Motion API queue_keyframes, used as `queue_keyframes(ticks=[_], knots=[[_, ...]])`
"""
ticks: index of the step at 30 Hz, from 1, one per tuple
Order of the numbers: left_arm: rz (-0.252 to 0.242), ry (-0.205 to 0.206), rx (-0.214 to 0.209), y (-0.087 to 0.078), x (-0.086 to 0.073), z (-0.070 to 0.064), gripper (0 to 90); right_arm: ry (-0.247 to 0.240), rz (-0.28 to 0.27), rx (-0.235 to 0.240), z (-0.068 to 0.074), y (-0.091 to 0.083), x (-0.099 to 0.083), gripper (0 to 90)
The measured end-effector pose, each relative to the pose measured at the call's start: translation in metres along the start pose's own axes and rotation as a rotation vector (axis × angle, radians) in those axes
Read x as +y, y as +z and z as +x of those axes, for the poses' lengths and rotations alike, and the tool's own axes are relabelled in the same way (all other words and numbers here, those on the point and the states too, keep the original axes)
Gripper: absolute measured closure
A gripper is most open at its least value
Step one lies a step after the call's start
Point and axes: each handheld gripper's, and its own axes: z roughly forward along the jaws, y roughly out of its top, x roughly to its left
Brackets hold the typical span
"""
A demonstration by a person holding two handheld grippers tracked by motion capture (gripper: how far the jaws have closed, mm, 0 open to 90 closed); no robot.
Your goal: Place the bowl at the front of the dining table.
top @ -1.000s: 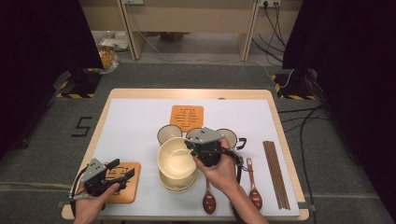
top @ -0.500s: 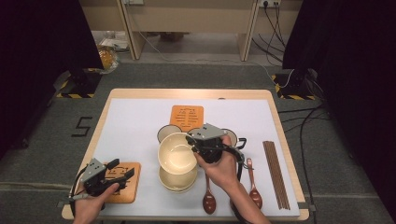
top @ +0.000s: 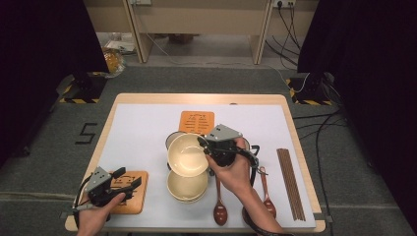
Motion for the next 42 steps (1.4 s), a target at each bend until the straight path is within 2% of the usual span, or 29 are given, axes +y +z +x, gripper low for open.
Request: queue_keyframes(ticks=[42], knots=[[0.003, -0.001, 0.006, -0.001, 0.0, 0.002, 22.8, 0.045, -0.02, -0.044, -0.024, 0.013, 0.015, 82.9]])
